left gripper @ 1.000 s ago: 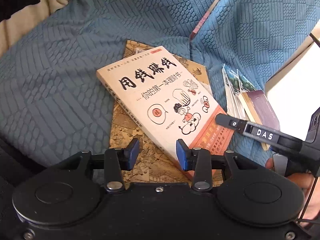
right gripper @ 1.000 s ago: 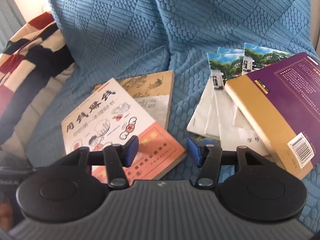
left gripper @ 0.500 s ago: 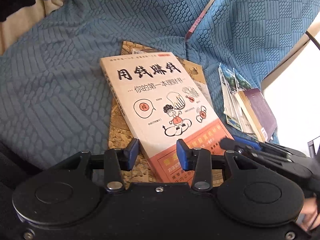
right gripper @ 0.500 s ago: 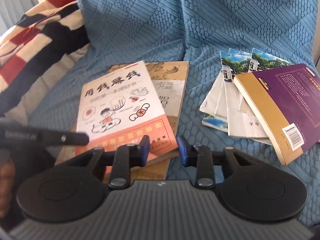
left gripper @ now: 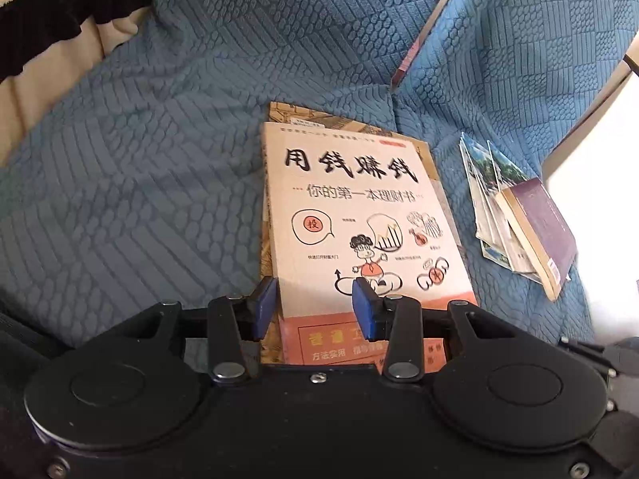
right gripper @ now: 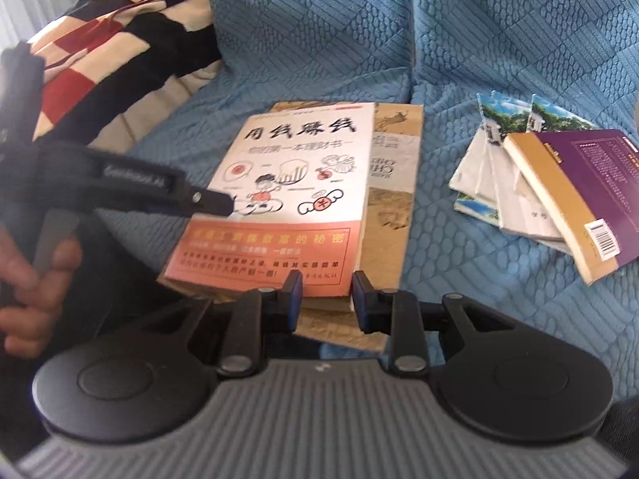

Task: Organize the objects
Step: 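Lower the orange-and-white book flat onto the tan book with both grippers, then open both grippers and withdraw them up from the stacked books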

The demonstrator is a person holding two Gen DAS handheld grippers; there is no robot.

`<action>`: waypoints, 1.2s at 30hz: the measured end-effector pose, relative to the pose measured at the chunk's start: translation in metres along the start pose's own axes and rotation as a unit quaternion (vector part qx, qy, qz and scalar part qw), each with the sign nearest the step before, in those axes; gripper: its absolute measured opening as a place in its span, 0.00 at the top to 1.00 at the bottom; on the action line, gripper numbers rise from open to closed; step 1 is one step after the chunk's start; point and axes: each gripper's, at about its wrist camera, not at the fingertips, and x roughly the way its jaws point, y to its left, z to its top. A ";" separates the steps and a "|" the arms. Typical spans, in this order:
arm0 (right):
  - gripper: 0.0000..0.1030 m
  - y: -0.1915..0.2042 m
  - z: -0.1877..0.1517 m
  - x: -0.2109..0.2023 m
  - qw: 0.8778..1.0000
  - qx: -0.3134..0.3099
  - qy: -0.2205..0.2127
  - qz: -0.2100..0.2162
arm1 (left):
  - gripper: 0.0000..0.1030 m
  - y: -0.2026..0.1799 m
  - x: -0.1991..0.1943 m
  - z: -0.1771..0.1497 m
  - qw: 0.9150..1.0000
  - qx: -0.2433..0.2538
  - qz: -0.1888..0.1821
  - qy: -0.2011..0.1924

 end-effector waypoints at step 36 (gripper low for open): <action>0.72 -0.004 -0.011 -0.100 0.990 0.086 -0.097 -0.058 | 0.63 -0.047 -0.089 -0.005 0.996 0.050 -0.034 -0.061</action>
